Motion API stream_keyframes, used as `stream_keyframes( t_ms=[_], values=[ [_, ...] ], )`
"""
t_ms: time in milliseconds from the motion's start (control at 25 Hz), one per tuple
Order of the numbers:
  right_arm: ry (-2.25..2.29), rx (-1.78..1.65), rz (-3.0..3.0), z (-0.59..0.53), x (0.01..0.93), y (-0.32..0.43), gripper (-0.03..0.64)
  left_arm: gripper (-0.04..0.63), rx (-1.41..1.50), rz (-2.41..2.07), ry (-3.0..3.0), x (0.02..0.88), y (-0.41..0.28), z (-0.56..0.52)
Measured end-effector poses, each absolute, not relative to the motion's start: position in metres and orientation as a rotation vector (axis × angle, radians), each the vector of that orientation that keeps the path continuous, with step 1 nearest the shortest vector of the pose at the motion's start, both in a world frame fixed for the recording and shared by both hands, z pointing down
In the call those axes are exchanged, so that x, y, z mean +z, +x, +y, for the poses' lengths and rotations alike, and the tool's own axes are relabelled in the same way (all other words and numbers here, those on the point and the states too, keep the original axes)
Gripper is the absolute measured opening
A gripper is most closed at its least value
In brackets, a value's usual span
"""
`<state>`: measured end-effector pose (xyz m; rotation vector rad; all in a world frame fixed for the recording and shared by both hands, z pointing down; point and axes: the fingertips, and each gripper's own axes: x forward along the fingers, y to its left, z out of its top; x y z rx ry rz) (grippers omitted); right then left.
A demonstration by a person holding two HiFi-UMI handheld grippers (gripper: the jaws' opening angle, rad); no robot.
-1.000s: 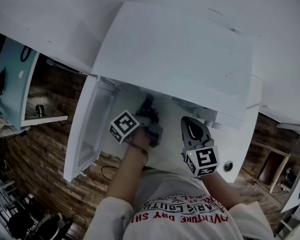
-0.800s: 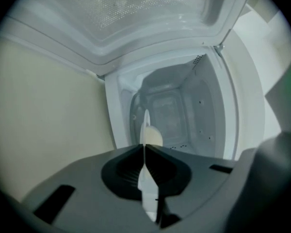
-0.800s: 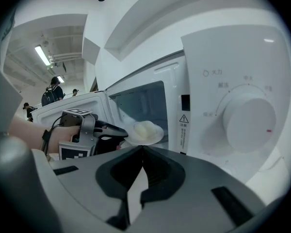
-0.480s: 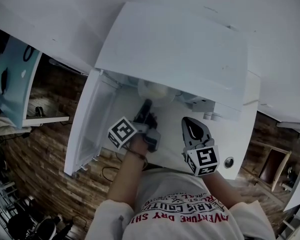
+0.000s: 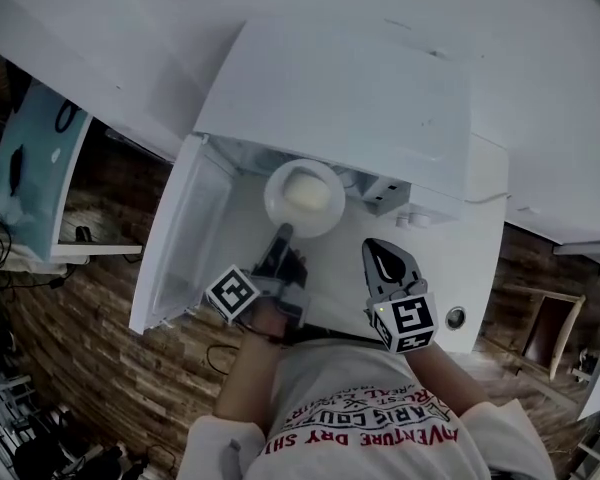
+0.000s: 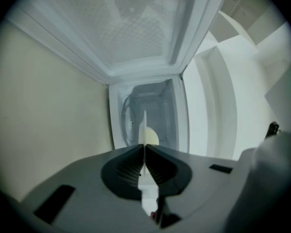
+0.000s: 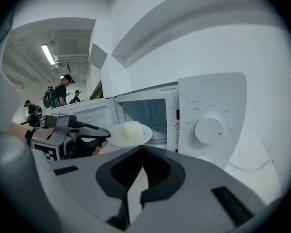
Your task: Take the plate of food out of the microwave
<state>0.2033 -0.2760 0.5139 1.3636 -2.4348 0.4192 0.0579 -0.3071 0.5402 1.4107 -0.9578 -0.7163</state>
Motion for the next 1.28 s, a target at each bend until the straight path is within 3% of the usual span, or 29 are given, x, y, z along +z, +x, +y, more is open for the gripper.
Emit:
stream_keyframes(
  t_ms=[760, 1280],
  values=[
    [1.477, 0.195, -2.569, -0.237, 0.429, 0.238, 0.009, 0.017, -0.807, -0.844, 1.560, 0.432, 0.090, -0.208],
    [1.540, 0.120, -2.577, -0.227, 0.412, 0.245, 0.009, 0.017, -0.845, -0.807, 1.598, 0.413, 0.088, -0.192]
  ],
)
